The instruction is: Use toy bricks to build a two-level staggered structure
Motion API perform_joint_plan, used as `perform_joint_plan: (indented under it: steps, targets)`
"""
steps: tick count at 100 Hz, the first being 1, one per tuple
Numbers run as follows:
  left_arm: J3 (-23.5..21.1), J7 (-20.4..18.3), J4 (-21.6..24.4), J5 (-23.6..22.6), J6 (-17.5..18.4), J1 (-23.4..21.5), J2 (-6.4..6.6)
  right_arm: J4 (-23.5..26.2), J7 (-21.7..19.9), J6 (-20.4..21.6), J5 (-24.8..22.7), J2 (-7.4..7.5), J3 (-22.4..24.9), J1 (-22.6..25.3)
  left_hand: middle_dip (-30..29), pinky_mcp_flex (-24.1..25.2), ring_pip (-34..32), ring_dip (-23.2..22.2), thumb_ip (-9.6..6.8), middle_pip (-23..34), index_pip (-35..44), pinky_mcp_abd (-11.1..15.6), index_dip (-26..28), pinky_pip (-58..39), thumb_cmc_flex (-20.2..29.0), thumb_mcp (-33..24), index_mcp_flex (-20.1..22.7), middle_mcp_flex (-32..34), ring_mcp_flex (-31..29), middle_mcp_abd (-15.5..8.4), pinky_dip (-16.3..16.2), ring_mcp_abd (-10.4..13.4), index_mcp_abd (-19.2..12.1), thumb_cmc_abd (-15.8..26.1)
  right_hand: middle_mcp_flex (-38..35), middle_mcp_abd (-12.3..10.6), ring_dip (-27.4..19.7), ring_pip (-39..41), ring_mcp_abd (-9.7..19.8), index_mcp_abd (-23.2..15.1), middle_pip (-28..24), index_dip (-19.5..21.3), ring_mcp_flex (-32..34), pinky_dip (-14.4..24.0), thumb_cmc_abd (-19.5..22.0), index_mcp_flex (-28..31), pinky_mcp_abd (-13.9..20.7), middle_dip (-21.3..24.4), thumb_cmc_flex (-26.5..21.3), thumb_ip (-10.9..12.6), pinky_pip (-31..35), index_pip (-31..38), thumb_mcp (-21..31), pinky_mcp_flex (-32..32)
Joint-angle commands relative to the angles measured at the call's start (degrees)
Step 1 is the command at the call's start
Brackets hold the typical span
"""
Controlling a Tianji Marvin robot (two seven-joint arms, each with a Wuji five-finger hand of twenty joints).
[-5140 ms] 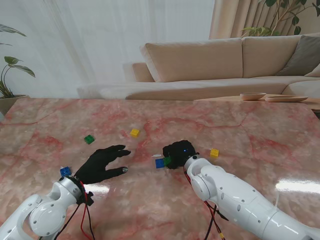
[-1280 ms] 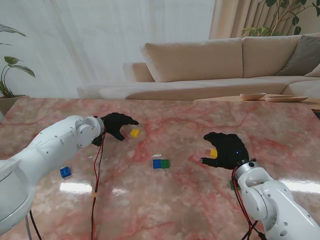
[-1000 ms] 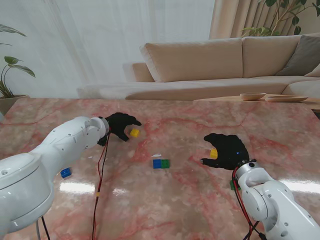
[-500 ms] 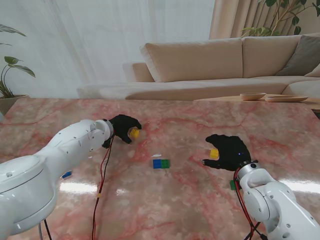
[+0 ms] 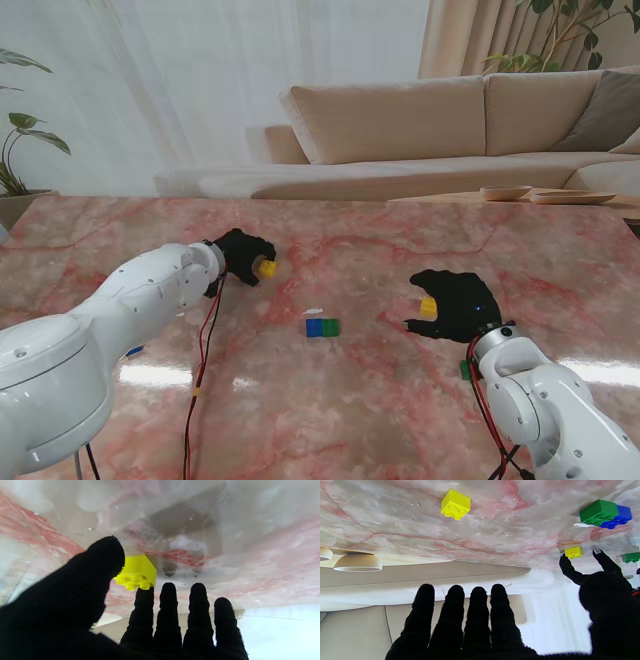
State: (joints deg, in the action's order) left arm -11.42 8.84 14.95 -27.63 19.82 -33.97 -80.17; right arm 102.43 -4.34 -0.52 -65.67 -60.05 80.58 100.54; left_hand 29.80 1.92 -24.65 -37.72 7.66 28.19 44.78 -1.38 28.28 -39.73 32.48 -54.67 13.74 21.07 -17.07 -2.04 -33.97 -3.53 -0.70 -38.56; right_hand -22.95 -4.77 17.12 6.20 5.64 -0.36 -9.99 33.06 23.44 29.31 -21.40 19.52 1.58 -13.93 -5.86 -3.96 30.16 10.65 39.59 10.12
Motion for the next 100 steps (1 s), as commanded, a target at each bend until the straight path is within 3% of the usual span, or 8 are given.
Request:
perform_joint_plan:
  steps: [1,18,54,69,74,78,91,100]
  targets:
    - [-0.08,0.78,-0.07,-0.25,-0.27,-0.36,-0.15,0.08,-0.74,-0.17,0.22,-0.02,0.11,0.56,1.71,0.91,-2.29,-1.69,0.57,1.83,3.66,-1.46,2.68,-3.39,0.16,-1.23,1.22,1.93,-2.48,-1.38,0.69,-1.77,-2.22,0.04,-0.1,0.65,-0.72,-0.43,-0.59,-0.74,1.04,-0.71,-2.19,-0.45,-0.54,0.46,-0.89,0.56,-0.28,1.9,0.72,-0.78,0.75,-0.75]
    - [-0.03,2.25,-0.08,-0.54,-0.58,-0.84,-0.33,0.24,-0.86,-0.23,0.29,-0.03,0.26,0.87,3.61,1.1,-3.92,-3.24,0.69,3.58,9.18,-2.0,7.8,-7.78,-0.65,-0.68,3.19,5.26,-5.0,-1.81,-0.65,-1.92,-4.57,0.21,-0.08,0.7,-0.73,-0.44,-0.64,-0.96,1.02,-0.77,-2.26,-0.42,-0.47,0.43,-0.94,0.56,-0.34,1.86,0.7,-0.8,0.74,-0.77]
    - [0.22,3.15,-0.09,-0.74,-1.39,-1.96,-0.35,0.47,-0.66,-0.22,0.35,-0.07,0.56,1.2,5.19,0.81,-5.16,-4.28,0.69,5.12,11.0,-2.79,9.72,-12.06,-0.65,-0.53,6.94,9.3,-8.0,-1.78,-1.5,-2.05,-5.67,0.07,-0.03,0.74,-0.64,-0.31,-0.64,-1.47,0.99,-0.82,-2.13,-0.36,-0.35,0.56,-0.99,0.55,-0.47,1.84,0.67,-0.77,0.78,-0.84]
    - [0.25,2.52,-0.09,-0.52,-1.44,-2.58,-0.32,0.56,-0.87,-0.02,0.32,-0.05,0.64,1.3,5.87,0.21,-5.67,-4.53,0.41,6.39,11.77,-3.24,9.9,-12.6,-0.03,-1.33,10.41,12.23,-9.64,-1.27,-1.3,-2.14,-6.11,1.63,0.07,0.77,-0.58,-0.27,-0.66,-1.45,1.0,-0.83,-2.09,-0.31,-0.33,0.57,-0.95,0.52,-0.5,1.85,0.7,-0.79,0.83,-0.8]
    - [0.14,2.5,-0.1,-0.43,-1.44,-2.86,-0.33,0.64,-0.91,-0.02,0.25,-0.04,0.69,1.37,6.42,-0.02,-5.96,-4.76,3.57,6.81,13.14,-3.31,7.99,-13.21,2.94,1.08,11.49,13.4,-10.52,-1.42,-0.75,-2.12,-7.07,2.4,0.08,0.83,-0.56,-0.26,-0.63,-1.49,0.99,-0.83,-2.06,-0.31,-0.36,0.61,-0.94,0.51,-0.55,1.84,0.69,-0.77,0.85,-0.79]
    - [-0.09,2.75,-0.1,-0.38,-1.62,-3.13,-0.37,0.7,-0.95,-0.05,0.19,-0.04,0.73,1.43,6.78,-0.38,-6.28,-4.9,4.51,7.27,15.03,-3.53,6.51,-13.75,4.56,2.68,12.23,14.66,-11.41,-1.53,-0.52,-2.16,-8.09,2.65,0.03,0.85,-0.55,-0.26,-0.63,-1.43,0.96,-0.83,-2.04,-0.3,-0.37,0.63,-0.99,0.49,-0.54,1.83,0.69,-0.77,0.84,-0.78]
    - [-1.03,3.52,-0.08,-0.08,-2.04,-3.86,-0.49,0.84,-1.02,-0.26,0.07,-0.05,0.75,1.58,7.57,-1.29,-7.13,-5.25,4.39,8.35,18.48,-4.07,4.89,-14.66,7.34,5.29,14.42,17.58,-13.45,-1.71,-0.46,-2.29,-10.23,2.63,0.04,0.87,-0.55,-0.27,-0.59,-1.47,0.94,-0.83,-2.05,-0.29,-0.38,0.64,-0.96,0.47,-0.63,1.81,0.67,-0.77,0.84,-0.79]
    - [-1.45,4.33,-0.07,-0.1,-2.17,-4.21,-0.48,0.86,-1.1,-0.37,0.05,-0.04,0.62,1.58,14.2,-2.19,-7.85,-5.71,4.03,7.13,20.41,-4.74,3.82,-15.39,8.05,6.6,16.64,21.27,-15.59,-1.57,-0.52,-2.36,-11.4,3.18,0.01,0.86,-0.55,-0.3,-0.61,-1.38,0.94,-0.83,-2.07,-0.28,-0.38,0.67,-0.95,0.47,-0.74,1.8,0.67,-0.76,0.88,-0.75]
